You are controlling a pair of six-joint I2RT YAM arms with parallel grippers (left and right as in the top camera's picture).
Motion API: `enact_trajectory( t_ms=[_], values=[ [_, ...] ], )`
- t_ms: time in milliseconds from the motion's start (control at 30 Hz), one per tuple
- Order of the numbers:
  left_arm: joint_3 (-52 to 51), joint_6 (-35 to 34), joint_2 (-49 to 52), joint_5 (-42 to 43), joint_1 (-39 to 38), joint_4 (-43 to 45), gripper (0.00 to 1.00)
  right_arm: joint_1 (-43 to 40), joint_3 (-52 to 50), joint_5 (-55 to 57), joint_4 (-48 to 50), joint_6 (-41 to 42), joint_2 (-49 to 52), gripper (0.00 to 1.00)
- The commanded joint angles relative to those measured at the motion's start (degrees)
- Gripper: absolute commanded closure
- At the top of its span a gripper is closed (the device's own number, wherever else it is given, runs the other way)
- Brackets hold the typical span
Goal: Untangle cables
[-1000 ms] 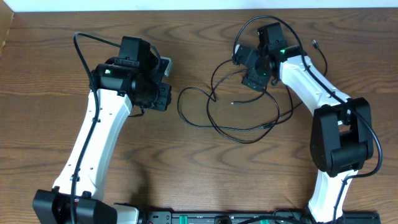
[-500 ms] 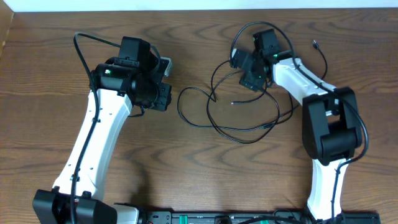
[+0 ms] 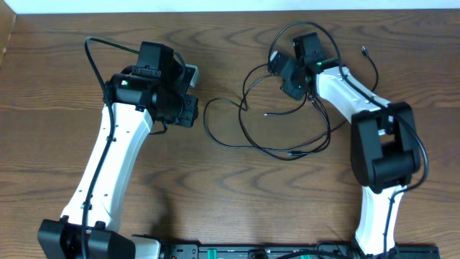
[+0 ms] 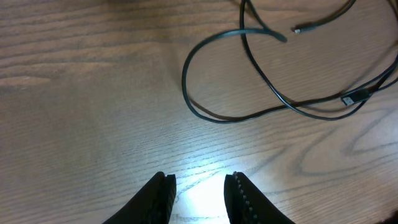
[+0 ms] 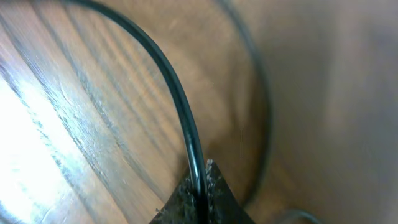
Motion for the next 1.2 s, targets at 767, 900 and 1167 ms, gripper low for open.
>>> enact_trajectory(
  t_ms=[767,900,1167],
  values=[
    [-0.20,-0.55,0.22,0.02,0.17,0.20,0.67,-16.44,0.61,8.87,19.54,15.19,-54.25,0.99],
    [-0.20,-0.52,0.22,0.02,0.17,0.20,0.67,-25.75,0.61,9.49,21.92,23.50,-54.25,0.99],
    [-0.20,-0.55,0.22,0.02,0.17,0.20,0.67,-44.30,0.61,3.50,23.54,44.98,-53.96,0.99]
  ],
)
